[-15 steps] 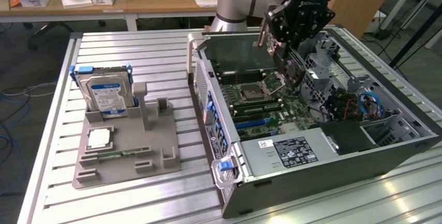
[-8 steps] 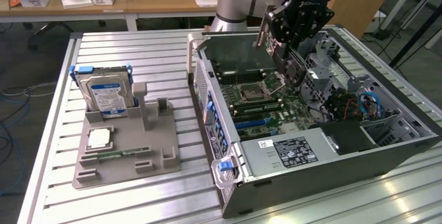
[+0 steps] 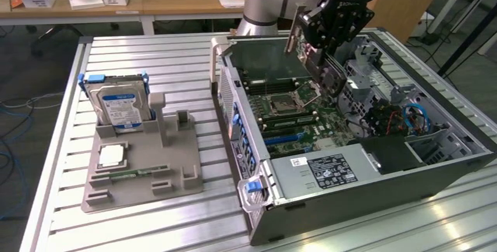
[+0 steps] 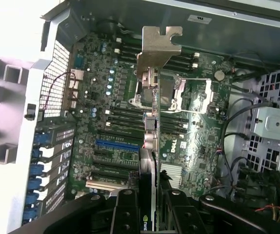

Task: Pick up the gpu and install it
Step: 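Insert the gpu into the slot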

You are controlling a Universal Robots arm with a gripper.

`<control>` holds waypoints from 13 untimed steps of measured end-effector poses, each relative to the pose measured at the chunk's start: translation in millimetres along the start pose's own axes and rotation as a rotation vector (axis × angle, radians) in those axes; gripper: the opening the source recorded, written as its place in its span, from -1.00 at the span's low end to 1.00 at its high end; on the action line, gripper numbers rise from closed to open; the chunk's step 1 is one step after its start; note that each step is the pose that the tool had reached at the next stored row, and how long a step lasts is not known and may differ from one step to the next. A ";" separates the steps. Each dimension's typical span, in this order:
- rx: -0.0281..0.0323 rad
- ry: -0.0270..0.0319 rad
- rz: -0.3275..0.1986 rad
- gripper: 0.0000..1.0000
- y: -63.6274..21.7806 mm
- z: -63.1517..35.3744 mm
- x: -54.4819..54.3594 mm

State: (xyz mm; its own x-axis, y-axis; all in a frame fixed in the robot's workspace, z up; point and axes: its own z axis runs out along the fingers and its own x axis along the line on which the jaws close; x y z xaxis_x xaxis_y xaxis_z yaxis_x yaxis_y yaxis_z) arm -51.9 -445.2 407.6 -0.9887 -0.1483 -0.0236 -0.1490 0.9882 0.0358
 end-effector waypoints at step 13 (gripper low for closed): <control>-0.0027 0.0043 -0.119 -0.47 0.0 0.2 0.0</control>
State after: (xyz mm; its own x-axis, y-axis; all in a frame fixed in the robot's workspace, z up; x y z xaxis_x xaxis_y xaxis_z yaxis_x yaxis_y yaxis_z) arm -51.9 -445.2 407.3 -0.9641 -0.2645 -0.0236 -0.2652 0.9635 0.0358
